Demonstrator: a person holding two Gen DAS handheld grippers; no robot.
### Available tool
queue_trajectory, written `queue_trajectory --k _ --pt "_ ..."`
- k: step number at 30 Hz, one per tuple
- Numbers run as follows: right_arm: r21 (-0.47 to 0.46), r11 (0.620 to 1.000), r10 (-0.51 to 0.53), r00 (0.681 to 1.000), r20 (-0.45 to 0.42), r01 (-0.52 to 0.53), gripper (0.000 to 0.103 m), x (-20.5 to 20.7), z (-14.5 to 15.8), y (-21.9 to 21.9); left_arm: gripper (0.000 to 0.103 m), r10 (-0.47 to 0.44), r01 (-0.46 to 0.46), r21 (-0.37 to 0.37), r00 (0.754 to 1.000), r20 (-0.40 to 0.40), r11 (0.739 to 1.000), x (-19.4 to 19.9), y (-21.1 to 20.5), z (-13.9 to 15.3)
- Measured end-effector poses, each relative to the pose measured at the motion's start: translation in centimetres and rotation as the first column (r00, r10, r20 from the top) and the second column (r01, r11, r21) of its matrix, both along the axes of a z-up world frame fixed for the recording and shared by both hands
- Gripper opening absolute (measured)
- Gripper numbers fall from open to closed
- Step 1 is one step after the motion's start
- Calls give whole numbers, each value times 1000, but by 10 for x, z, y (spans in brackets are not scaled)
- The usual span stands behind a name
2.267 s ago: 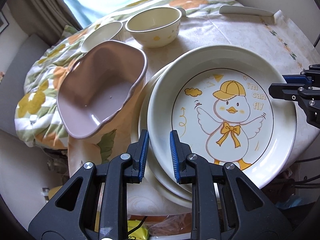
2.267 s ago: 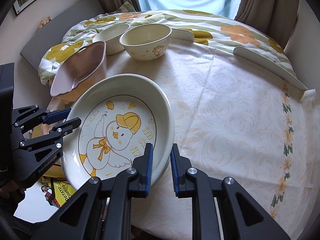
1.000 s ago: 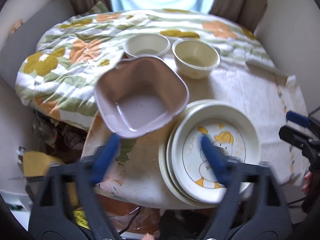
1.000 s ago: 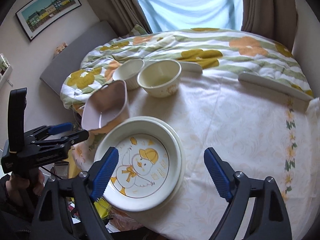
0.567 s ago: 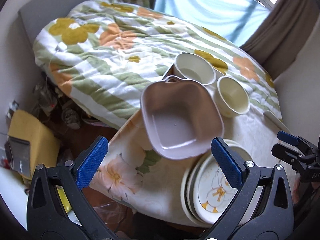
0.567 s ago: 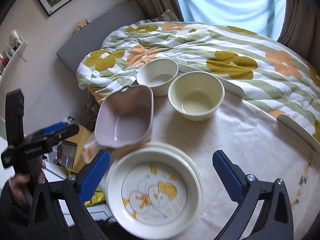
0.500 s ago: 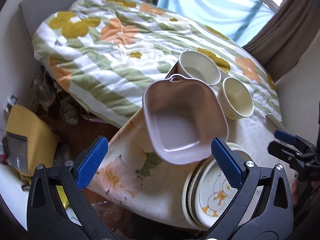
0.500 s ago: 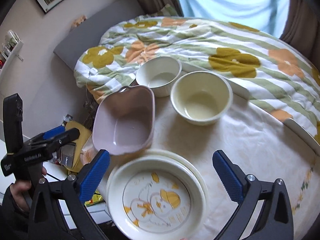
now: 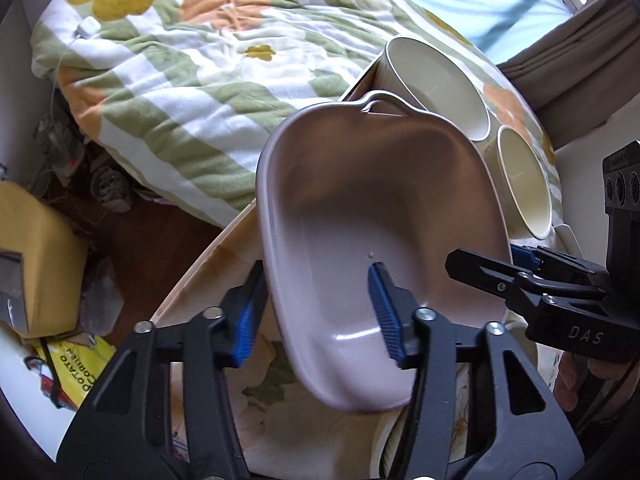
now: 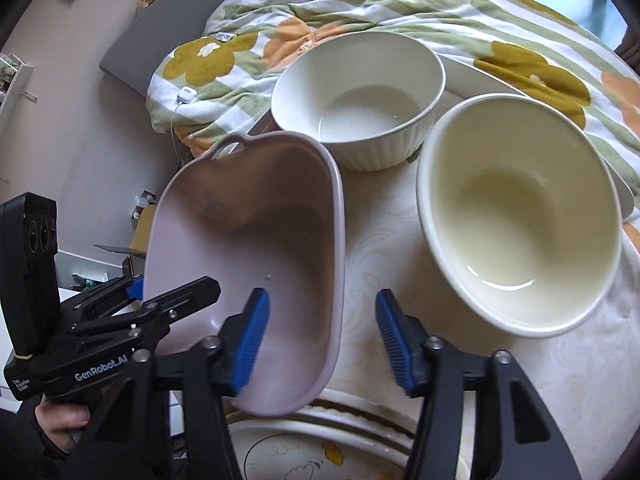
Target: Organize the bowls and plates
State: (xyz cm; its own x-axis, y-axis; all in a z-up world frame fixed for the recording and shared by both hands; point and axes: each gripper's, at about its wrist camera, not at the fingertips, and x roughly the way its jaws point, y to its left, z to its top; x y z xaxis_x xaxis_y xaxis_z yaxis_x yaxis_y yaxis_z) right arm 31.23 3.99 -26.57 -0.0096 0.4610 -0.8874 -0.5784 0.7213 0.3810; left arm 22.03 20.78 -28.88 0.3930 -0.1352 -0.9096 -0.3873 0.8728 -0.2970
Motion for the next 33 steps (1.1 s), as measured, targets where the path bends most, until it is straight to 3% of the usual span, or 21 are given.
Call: queue_trajectory --k 1,3,6,15,22,33 --pt "-3 1000 4 1000 -2 -4 34 1 -2 2 35 -2 2 1 1000 1 1000 2 1 0" --pt "-11 1000 10 1000 -5 -10 24 1 -6 4 23 -10 10 19 1000 2 1000 4 1 -1" --pt "-39 999 16 1000 21 -15 14 0 -8 8 17 -23 23 59 1000 -2 998 6 3 0" --pt "-15 1000 2 999 54 -1 13 -8 -1 7 17 -56 51 126 998 36 991 2 5 17" --pt "9 999 -47 993 111 46 13 -29 29 -7 17 -123 108 159 989 86 981 -8 -3 50" --pt "63 974 -226 957 180 218 13 -73 75 -104 17 -294 257 225 944 151 940 -30 -100 107"
